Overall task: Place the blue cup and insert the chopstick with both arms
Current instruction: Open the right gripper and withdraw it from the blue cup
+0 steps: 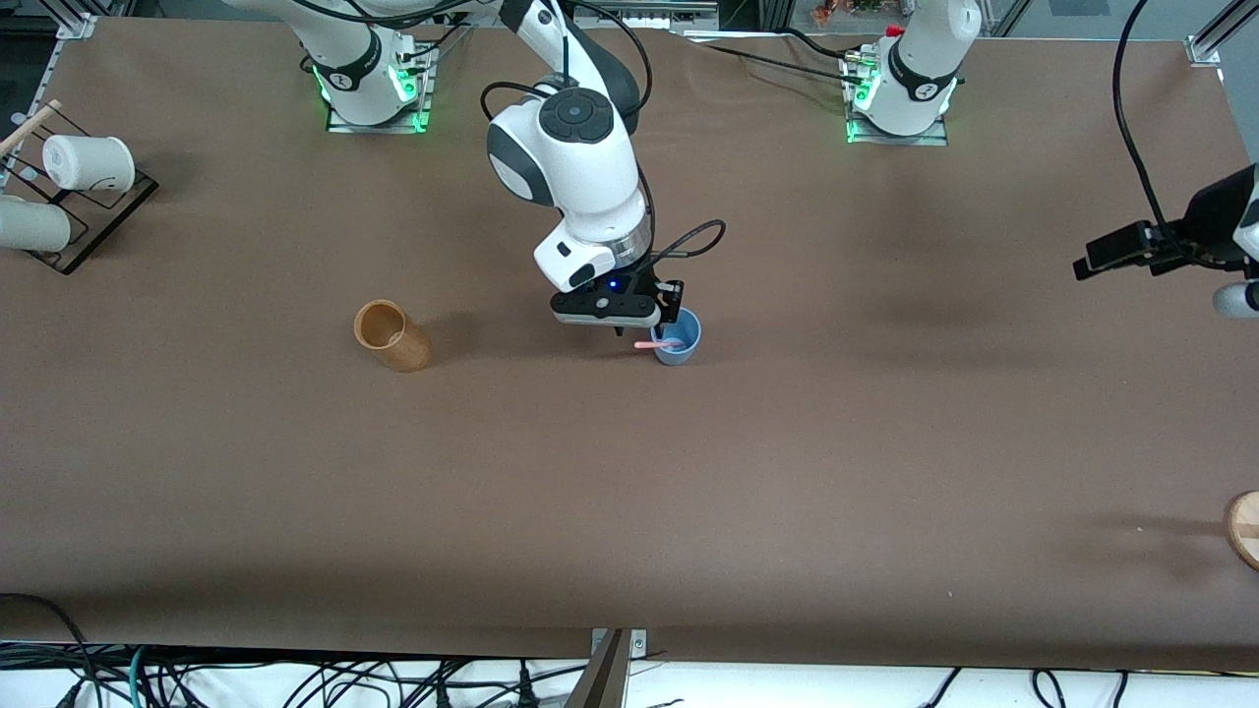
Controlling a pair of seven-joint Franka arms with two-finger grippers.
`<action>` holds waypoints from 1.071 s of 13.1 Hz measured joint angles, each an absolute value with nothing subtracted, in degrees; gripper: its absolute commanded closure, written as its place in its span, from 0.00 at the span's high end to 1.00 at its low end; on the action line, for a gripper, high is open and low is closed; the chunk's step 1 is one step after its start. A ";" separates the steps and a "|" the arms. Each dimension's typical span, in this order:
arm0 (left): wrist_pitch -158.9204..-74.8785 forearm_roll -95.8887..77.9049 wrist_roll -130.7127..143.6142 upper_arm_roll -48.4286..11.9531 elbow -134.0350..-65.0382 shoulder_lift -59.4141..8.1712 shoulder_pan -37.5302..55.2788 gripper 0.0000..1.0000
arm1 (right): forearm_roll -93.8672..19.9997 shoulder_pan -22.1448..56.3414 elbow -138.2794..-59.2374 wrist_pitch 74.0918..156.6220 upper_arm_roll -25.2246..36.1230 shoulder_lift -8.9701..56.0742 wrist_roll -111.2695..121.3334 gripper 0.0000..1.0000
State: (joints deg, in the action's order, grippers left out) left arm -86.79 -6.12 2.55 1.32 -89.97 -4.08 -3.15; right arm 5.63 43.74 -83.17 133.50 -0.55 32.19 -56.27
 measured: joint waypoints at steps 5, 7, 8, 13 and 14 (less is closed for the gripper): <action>-87.86 -2.41 1.96 -0.22 -94.97 -0.47 -0.06 1.00 | 5.06 40.23 -71.87 110.15 0.66 30.21 -47.62 1.00; -88.62 -2.39 1.96 -0.16 -94.84 -0.86 0.08 1.00 | 2.71 36.81 -69.80 104.74 1.52 27.98 -40.90 1.00; -88.83 -2.39 1.96 -0.09 -94.41 -1.31 0.06 1.00 | 0.87 34.61 -69.54 102.12 2.22 26.25 -36.05 1.00; -88.96 -2.39 1.95 -0.06 -93.25 -2.59 0.02 1.00 | -1.95 21.35 -76.19 87.24 4.43 11.86 -12.84 1.00; -88.96 -2.39 1.96 -0.03 -93.14 -2.67 -0.01 1.00 | -1.94 19.88 -80.39 86.70 4.64 7.56 -10.77 1.00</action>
State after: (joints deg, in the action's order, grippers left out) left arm -88.96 -2.39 1.96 -0.03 -93.14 -2.67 -0.01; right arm -1.94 19.88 -80.39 86.70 4.64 7.56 -10.77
